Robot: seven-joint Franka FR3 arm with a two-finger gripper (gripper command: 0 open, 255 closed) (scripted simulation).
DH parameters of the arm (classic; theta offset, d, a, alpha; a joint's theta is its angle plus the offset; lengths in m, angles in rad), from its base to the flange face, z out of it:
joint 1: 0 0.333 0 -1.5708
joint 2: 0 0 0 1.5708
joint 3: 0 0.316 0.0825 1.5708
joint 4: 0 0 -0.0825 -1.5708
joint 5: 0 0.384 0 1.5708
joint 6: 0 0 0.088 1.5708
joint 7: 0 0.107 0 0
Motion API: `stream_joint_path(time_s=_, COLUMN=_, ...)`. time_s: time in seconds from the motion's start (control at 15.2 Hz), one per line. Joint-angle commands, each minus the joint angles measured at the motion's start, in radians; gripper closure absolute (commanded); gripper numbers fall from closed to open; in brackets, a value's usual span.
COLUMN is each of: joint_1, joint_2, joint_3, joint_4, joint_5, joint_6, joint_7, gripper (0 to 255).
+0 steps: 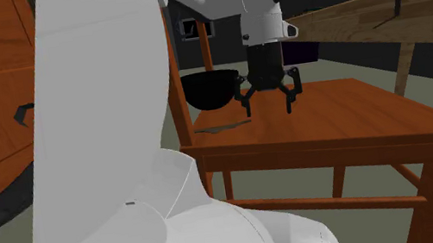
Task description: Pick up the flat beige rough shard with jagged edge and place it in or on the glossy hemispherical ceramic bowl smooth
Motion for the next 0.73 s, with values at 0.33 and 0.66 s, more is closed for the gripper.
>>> stream_joint_path(time_s=0.33, joint_1=-0.130, joint_2=-0.176, joint_3=0.118, joint_4=-0.030, joint_5=0.133, joint_6=-0.100, joint_7=0.420, gripper=0)
stream_joint_path(time_s=0.66, joint_1=-0.235, joint_2=-0.300, joint_3=0.239, joint_4=-0.013, joint_5=0.272, joint_6=-0.178, joint_7=0.837, gripper=0)
